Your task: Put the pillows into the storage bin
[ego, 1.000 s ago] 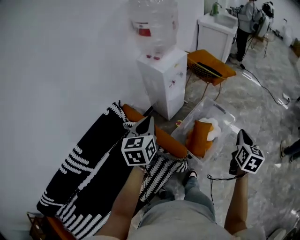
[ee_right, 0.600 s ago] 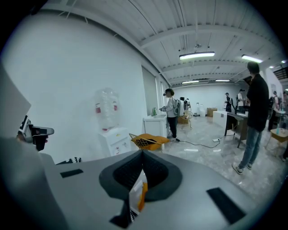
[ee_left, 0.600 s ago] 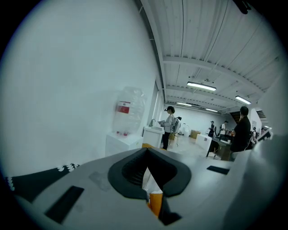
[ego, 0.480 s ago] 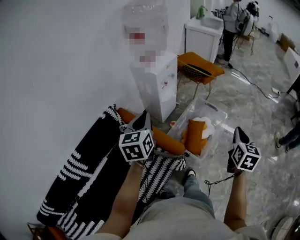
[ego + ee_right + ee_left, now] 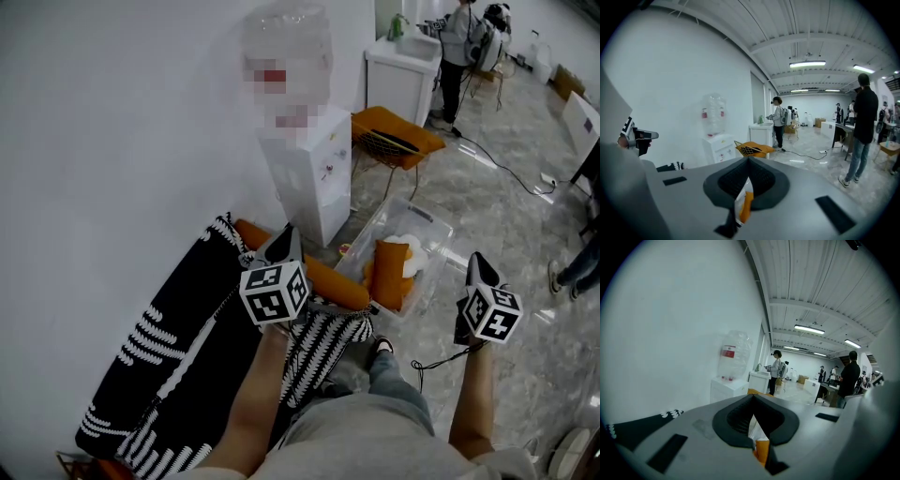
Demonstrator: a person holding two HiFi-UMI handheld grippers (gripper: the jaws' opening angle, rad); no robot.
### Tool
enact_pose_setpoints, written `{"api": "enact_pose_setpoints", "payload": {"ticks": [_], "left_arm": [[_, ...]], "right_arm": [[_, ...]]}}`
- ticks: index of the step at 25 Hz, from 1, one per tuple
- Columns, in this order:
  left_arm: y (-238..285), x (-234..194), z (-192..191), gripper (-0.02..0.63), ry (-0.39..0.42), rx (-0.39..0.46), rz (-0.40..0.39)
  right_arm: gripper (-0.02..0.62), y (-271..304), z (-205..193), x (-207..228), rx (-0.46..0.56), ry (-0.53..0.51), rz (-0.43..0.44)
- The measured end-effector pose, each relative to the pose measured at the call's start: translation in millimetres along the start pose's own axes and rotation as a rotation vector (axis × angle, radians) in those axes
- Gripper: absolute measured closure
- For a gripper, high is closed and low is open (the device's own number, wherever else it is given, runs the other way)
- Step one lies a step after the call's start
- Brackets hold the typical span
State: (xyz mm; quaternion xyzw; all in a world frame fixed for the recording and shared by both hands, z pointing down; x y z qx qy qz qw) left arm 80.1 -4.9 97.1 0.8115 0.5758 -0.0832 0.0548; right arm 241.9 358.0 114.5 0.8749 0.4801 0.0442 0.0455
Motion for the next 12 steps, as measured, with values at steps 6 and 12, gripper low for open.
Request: {"api": "enact_pose_setpoints", "payload": {"ticks": [6,12], "left_arm": [[1.2,-1.4,-3.5,0.595,-0.016,-0.004,0.02],[1.9,-13.2,6.5,0.595,-0.038,0.012,0.059]], "right_arm": [[0.595,0.4,1.0,-0.6,-0.004,-0.009,0.013],[0.595,0.7,4.1,-0.6,-0.009,-0.009,0.018]]}}
Point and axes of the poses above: the fingertips, and each gripper's own axes: y forward along the fingers, x to its right, z out of its top, the point moved 1 cm from there along -y, backward along the fingers, and after that the axes turned 13 degrees about x, right-handed, at the moved point
